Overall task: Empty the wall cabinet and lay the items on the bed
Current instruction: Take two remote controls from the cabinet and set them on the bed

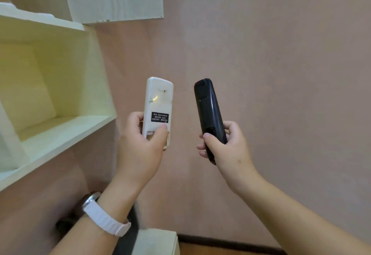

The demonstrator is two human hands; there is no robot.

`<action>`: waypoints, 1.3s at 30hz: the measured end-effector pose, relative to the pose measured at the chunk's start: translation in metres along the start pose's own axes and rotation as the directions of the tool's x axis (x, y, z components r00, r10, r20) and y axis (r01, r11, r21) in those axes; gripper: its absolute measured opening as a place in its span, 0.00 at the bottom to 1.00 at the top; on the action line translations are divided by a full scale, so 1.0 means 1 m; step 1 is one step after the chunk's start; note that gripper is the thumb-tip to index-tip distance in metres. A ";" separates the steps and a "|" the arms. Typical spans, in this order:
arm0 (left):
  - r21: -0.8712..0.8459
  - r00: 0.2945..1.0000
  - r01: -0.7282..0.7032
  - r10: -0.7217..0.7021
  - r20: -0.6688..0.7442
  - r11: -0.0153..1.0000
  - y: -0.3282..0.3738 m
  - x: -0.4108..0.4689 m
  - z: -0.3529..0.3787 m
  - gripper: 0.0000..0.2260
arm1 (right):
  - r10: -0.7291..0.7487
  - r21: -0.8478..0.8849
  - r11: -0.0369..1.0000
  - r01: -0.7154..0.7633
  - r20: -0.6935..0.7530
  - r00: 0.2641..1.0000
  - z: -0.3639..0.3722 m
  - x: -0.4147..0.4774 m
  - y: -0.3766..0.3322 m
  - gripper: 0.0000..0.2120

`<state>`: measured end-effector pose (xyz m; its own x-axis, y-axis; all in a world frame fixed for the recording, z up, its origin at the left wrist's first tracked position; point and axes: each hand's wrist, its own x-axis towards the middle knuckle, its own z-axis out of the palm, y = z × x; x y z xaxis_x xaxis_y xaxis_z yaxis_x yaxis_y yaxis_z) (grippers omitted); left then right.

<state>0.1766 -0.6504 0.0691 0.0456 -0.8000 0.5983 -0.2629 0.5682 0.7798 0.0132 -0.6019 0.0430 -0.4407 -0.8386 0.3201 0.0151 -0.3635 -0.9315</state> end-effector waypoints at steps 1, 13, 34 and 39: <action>-0.048 0.999 0.012 -0.010 0.036 0.999 0.003 -0.008 0.012 0.07 | -0.001 -0.029 1.000 0.000 -0.033 0.999 -0.017 -0.008 -0.003 0.09; -0.398 0.873 0.258 -0.035 0.487 0.881 0.070 -0.136 0.149 0.07 | -0.042 -0.262 0.962 -0.078 -0.426 0.904 -0.199 -0.128 -0.057 0.08; -0.515 0.536 0.501 0.217 0.816 0.696 0.300 -0.439 0.231 0.05 | -0.228 -0.411 0.898 -0.155 -0.738 0.635 -0.422 -0.441 -0.194 0.12; -0.492 0.433 0.535 0.277 0.858 0.687 0.333 -0.492 0.254 0.04 | -0.228 -0.375 0.907 -0.190 -0.818 0.528 -0.457 -0.496 -0.208 0.13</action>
<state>-0.1778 -0.1164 -0.0121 -0.8796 -0.3549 0.3168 0.3176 0.0578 0.9465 -0.1815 0.0750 -0.0009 -0.9705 -0.0277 0.2397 -0.2392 -0.0183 -0.9708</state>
